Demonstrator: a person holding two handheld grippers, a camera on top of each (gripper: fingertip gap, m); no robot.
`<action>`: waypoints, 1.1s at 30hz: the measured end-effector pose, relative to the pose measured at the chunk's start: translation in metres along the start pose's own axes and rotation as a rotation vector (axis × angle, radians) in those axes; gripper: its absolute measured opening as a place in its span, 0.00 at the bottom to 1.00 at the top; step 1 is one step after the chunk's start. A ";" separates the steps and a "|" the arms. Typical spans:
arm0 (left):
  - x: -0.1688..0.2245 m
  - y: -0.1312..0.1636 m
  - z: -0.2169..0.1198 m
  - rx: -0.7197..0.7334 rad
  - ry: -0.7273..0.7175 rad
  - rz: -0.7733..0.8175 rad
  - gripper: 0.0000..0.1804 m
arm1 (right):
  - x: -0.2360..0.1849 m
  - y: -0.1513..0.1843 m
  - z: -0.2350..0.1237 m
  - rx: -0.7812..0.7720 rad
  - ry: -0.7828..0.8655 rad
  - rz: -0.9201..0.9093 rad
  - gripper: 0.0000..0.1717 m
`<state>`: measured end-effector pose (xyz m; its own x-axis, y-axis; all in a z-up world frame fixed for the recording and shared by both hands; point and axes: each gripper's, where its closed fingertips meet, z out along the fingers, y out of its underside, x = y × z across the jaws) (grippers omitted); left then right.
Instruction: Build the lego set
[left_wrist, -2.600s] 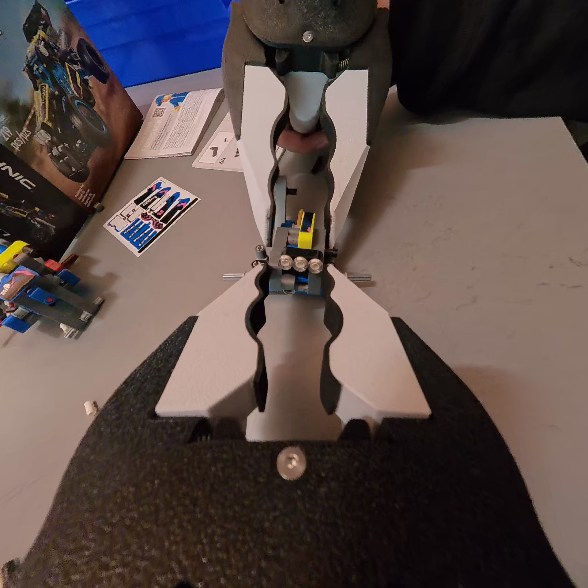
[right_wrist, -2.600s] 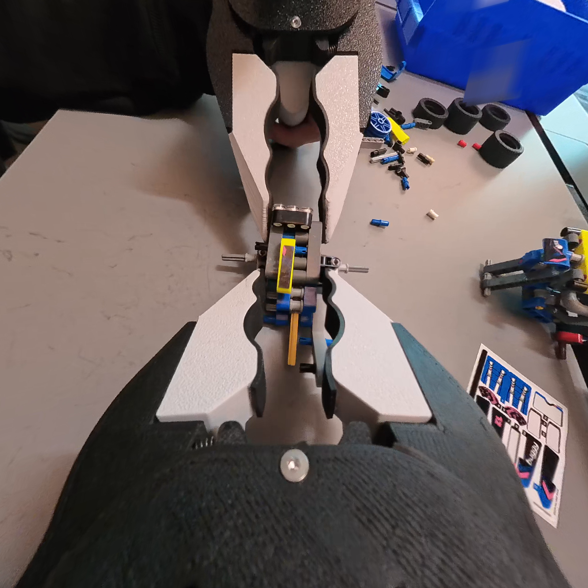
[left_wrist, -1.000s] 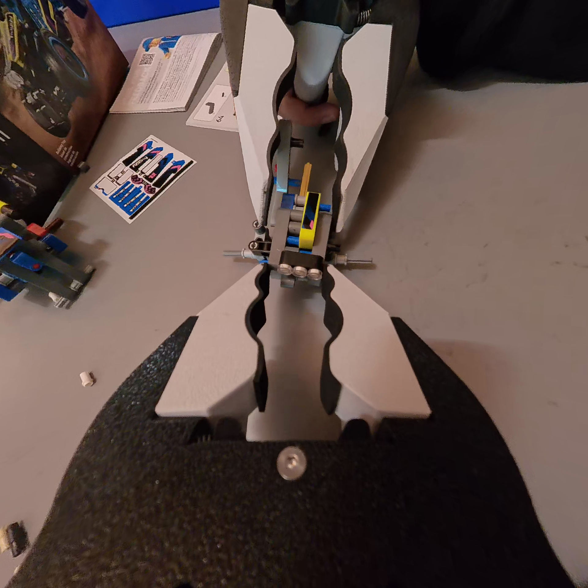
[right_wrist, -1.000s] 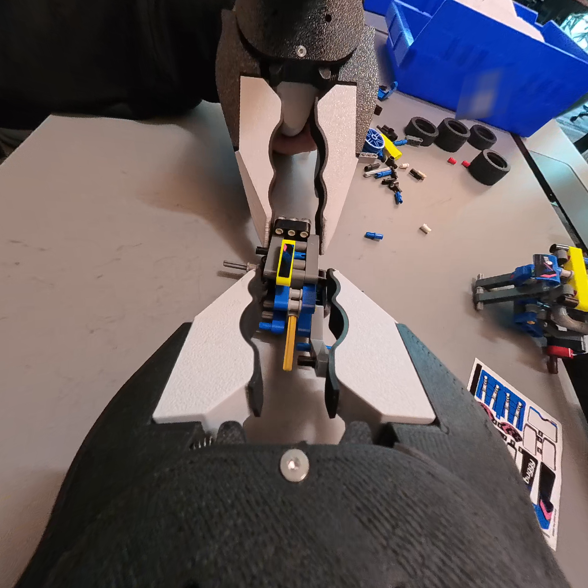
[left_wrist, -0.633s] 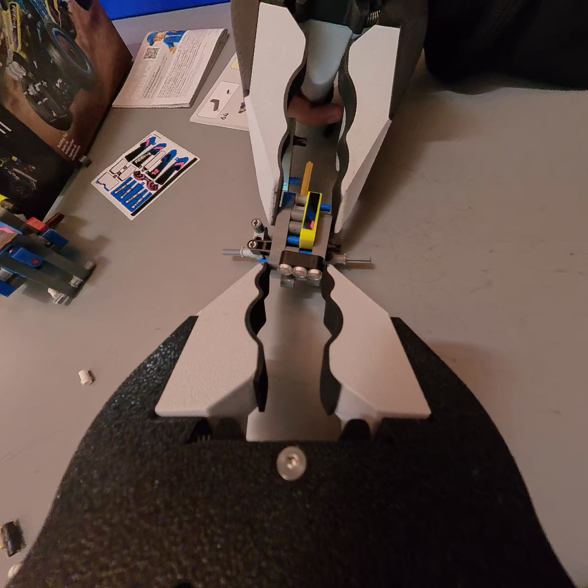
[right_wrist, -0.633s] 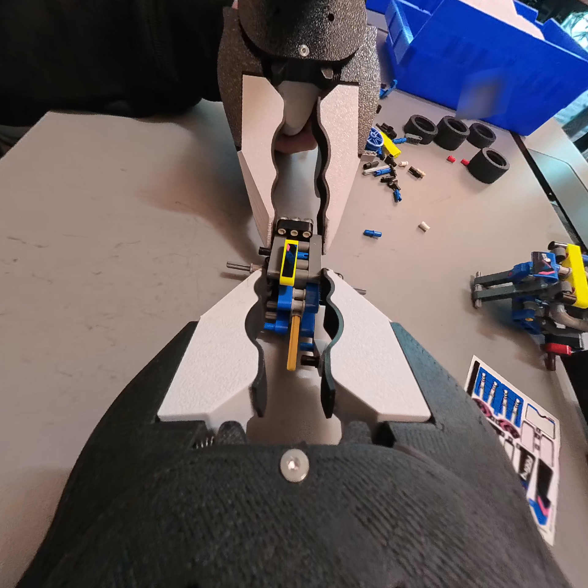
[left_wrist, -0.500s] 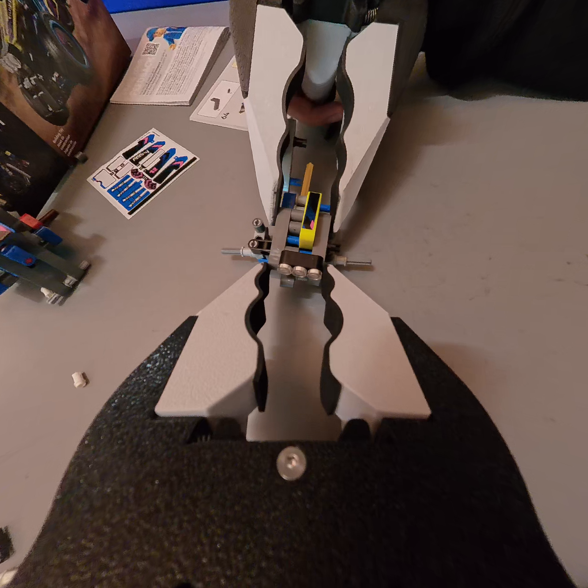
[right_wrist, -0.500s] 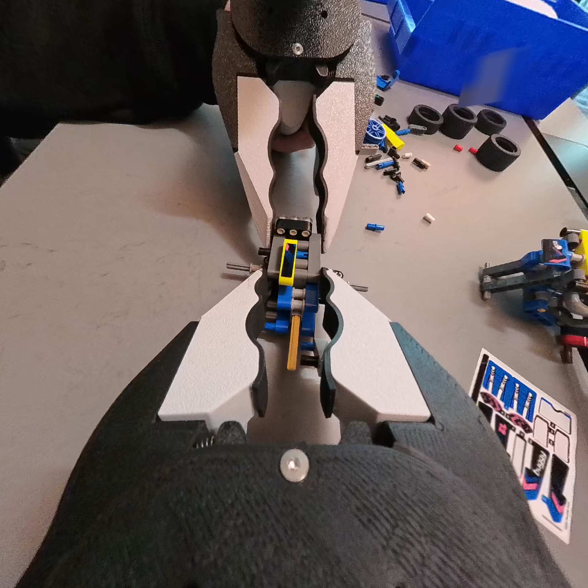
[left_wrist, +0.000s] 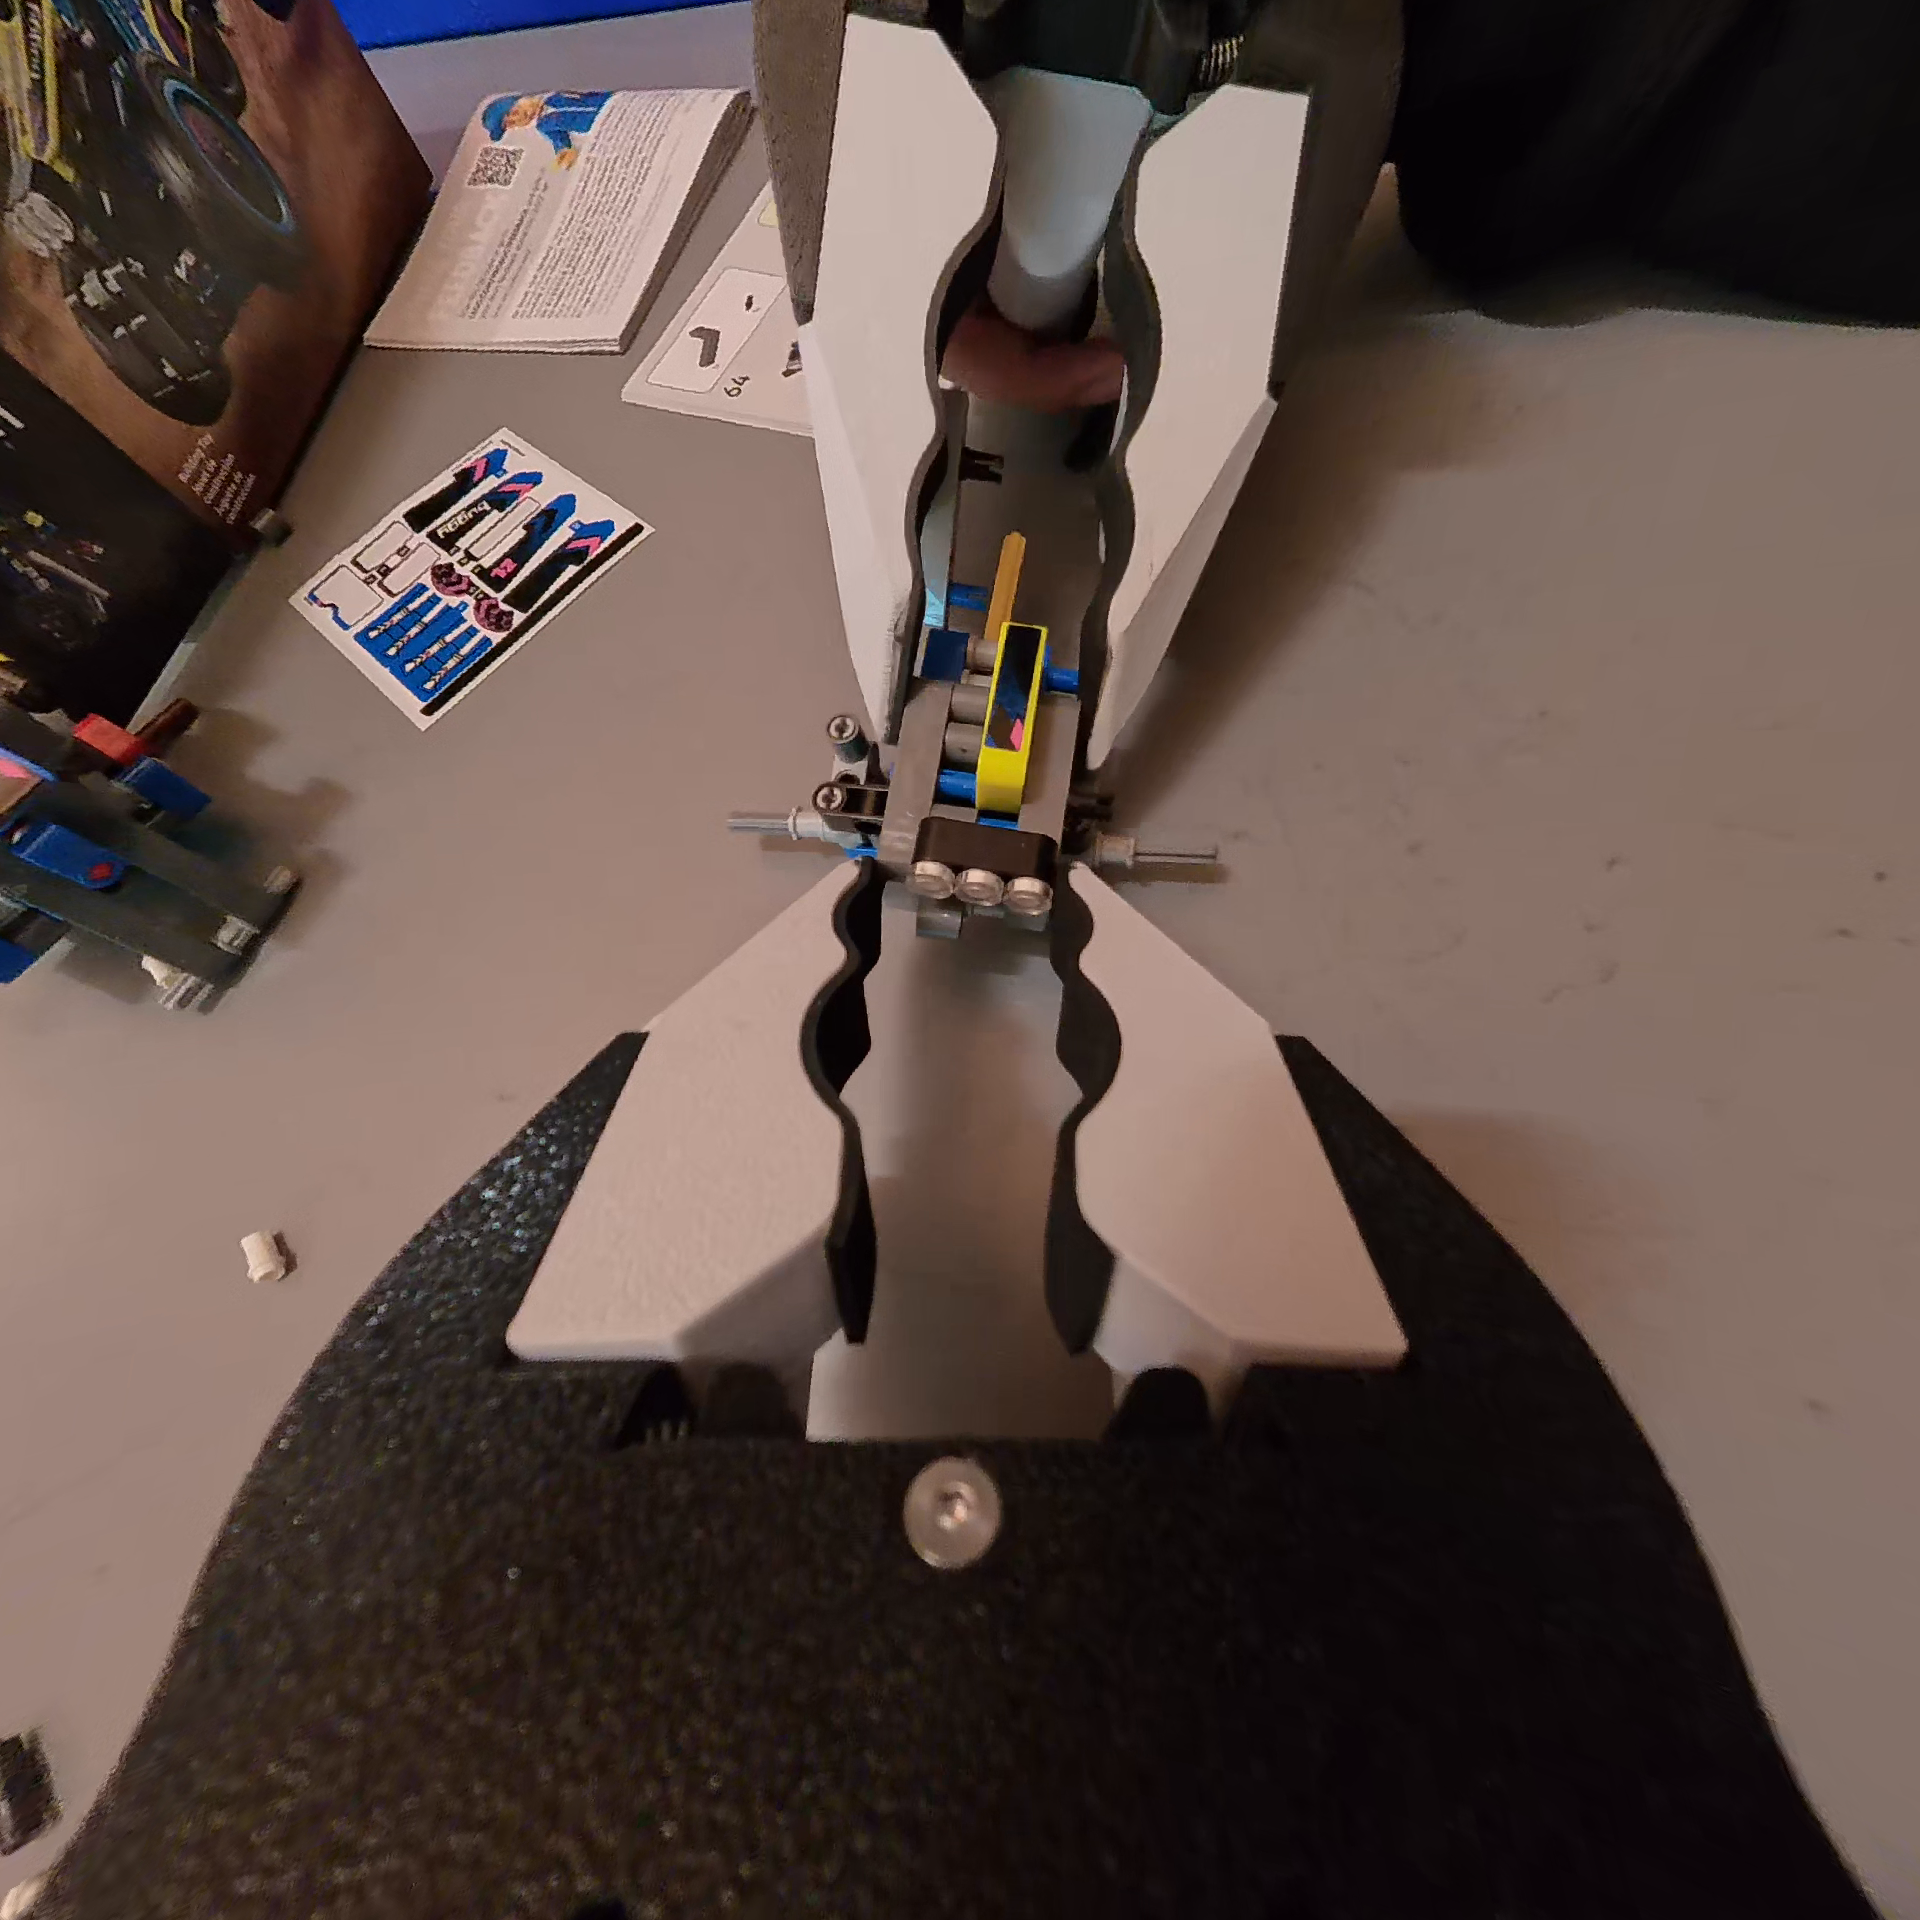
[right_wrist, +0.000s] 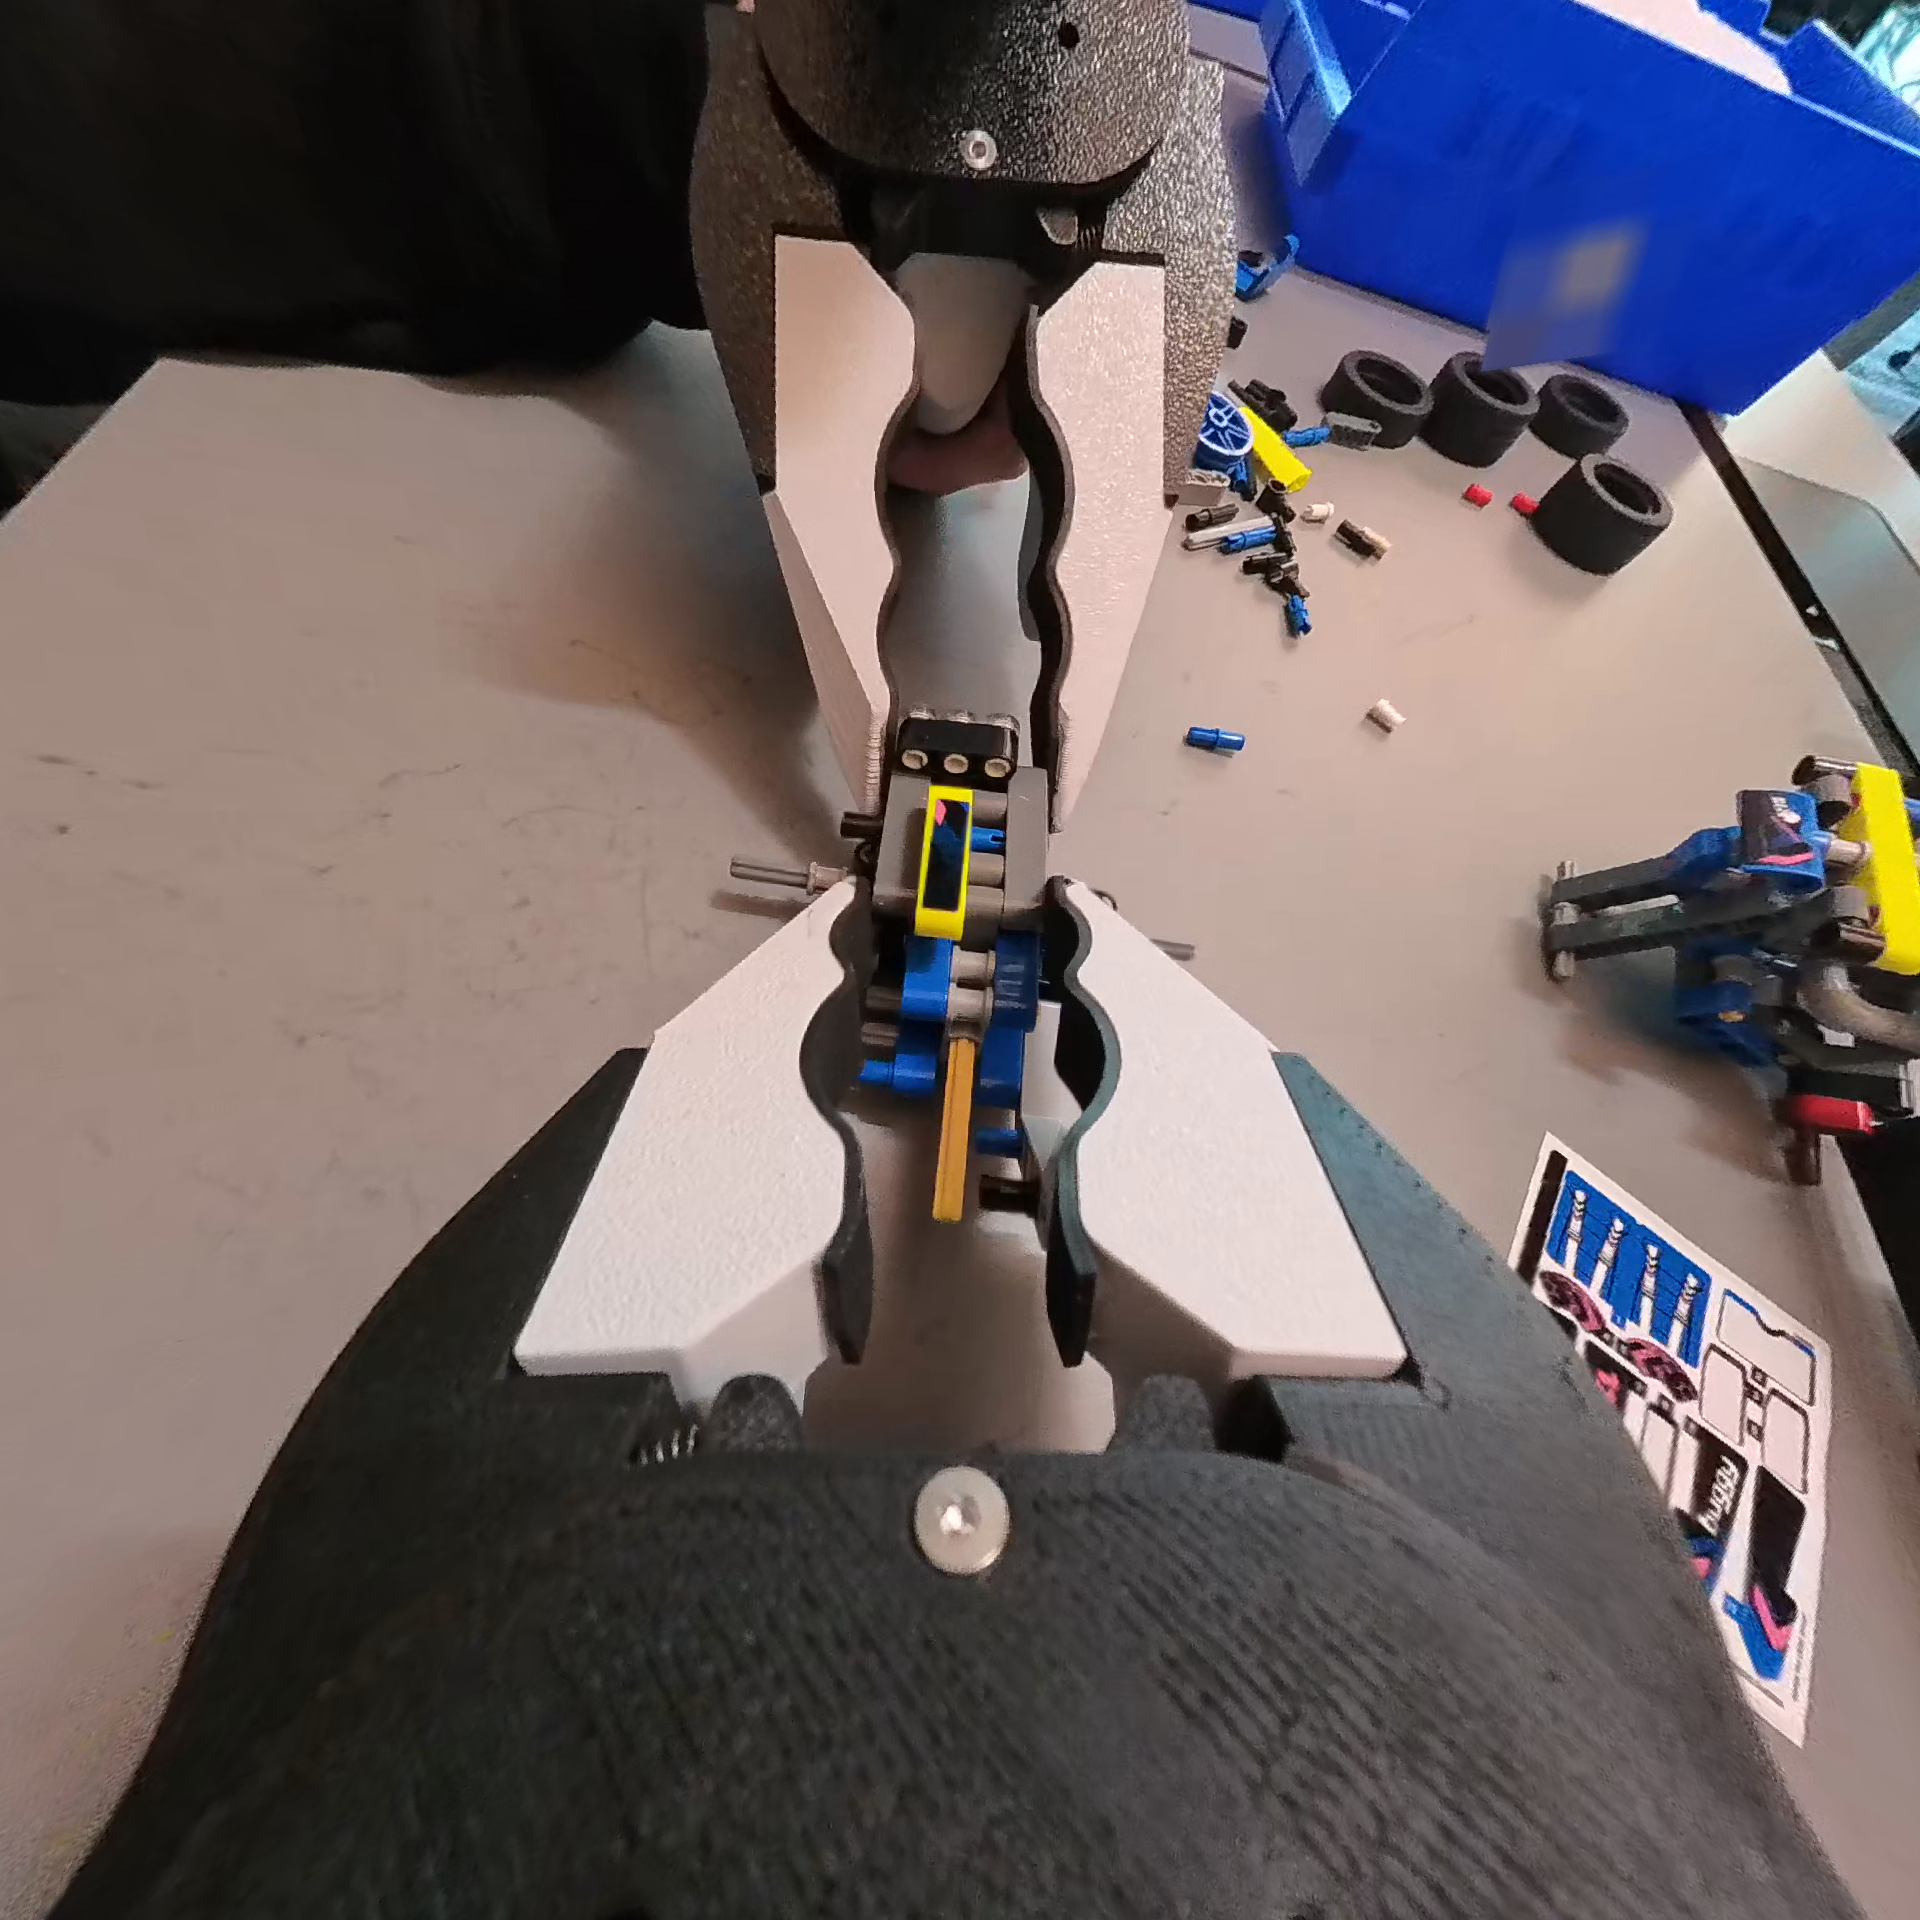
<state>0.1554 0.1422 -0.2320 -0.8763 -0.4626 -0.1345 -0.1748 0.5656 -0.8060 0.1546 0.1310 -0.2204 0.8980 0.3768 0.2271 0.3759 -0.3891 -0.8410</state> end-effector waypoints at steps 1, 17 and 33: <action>0.000 -0.001 0.001 0.002 0.000 0.000 0.16 | 0.000 0.001 0.001 -0.008 -0.002 0.001 0.18; 0.001 -0.002 0.002 -0.022 -0.040 0.042 0.16 | -0.002 0.002 0.001 -0.014 -0.032 0.022 0.18; 0.006 -0.009 0.003 0.038 -0.087 0.216 0.17 | -0.007 0.002 0.000 -0.009 -0.017 -0.071 0.19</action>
<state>0.1535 0.1324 -0.2271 -0.8495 -0.3916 -0.3536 0.0309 0.6322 -0.7742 0.1489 0.1277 -0.2240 0.8651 0.4182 0.2771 0.4403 -0.3684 -0.8188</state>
